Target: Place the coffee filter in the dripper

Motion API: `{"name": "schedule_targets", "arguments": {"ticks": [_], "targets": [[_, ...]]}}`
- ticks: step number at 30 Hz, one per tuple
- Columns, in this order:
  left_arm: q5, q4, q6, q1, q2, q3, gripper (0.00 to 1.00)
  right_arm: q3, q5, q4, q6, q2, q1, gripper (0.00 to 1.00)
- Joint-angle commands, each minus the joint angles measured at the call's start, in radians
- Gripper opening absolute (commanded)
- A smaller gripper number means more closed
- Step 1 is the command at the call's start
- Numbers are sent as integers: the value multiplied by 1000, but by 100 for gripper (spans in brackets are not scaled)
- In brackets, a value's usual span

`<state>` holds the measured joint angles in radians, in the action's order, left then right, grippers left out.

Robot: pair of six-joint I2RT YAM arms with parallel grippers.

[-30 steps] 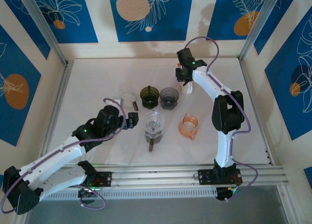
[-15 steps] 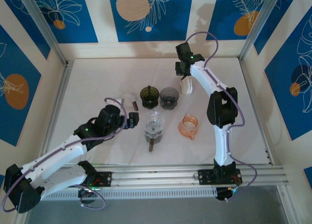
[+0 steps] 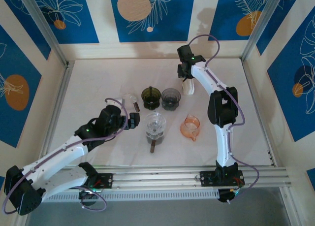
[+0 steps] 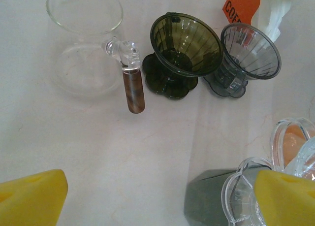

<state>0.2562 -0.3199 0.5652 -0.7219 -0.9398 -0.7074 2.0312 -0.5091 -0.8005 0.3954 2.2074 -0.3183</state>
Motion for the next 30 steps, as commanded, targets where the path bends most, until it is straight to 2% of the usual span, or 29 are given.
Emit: {"name": "schedule_targets", "arguments": {"ticks": [1,19,30], "targets": [[-19,26,-21,16,0,2,97,45,-1,-4,18,17,4,19],[-38,31,-13,29,6,12,97,24,-15,38,26,-21,-11,22],[-41,27,-13,37,10,16,97,47,-11,1,45,23,-4,21]]}}
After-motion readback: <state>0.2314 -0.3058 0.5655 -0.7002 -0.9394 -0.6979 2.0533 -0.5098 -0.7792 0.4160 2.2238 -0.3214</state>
